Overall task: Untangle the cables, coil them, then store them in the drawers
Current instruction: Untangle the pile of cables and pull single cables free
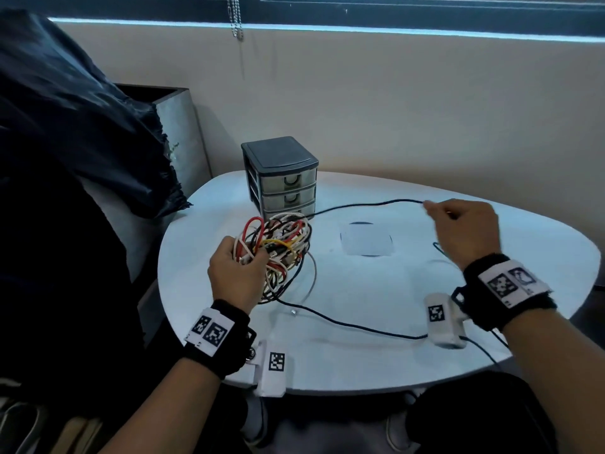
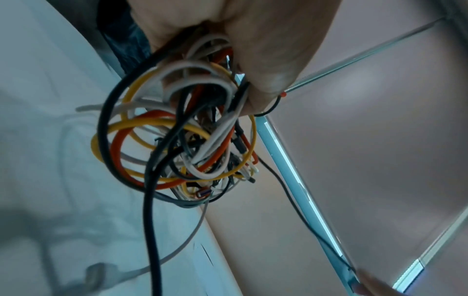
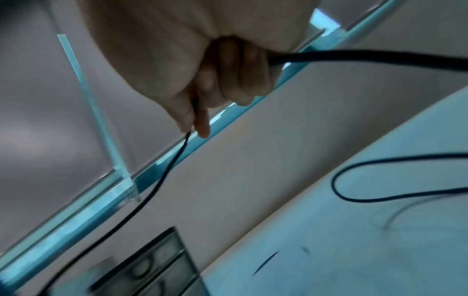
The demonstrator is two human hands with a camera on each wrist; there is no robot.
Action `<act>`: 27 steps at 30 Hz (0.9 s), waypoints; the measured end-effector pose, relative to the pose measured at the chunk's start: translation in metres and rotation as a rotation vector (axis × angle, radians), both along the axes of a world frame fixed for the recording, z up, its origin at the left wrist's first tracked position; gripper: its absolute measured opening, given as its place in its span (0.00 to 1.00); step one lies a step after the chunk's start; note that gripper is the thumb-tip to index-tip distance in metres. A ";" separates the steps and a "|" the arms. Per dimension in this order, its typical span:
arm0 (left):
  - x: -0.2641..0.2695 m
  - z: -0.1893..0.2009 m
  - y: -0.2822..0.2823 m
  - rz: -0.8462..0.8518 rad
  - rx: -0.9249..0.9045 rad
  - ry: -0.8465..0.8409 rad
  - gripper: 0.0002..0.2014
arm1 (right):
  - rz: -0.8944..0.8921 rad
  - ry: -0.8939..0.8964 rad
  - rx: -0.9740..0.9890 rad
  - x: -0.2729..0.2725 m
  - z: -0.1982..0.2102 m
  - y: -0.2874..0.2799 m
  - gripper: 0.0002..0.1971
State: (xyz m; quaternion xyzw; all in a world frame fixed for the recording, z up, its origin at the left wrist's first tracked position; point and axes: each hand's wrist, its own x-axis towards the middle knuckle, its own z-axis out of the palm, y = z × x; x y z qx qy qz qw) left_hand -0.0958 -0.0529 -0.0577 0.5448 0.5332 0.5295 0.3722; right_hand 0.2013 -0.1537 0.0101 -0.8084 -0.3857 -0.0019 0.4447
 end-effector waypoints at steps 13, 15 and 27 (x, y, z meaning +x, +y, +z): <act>0.017 0.000 0.000 -0.070 -0.117 -0.216 0.13 | 0.227 -0.419 -0.601 -0.060 -0.033 0.006 0.25; 0.021 0.001 0.002 -0.068 -0.183 -0.317 0.15 | 0.367 -0.377 -0.656 -0.087 -0.042 0.009 0.29; 0.002 -0.001 0.007 -0.246 -0.584 -0.855 0.12 | 0.727 -0.121 -0.568 -0.144 -0.061 0.002 0.26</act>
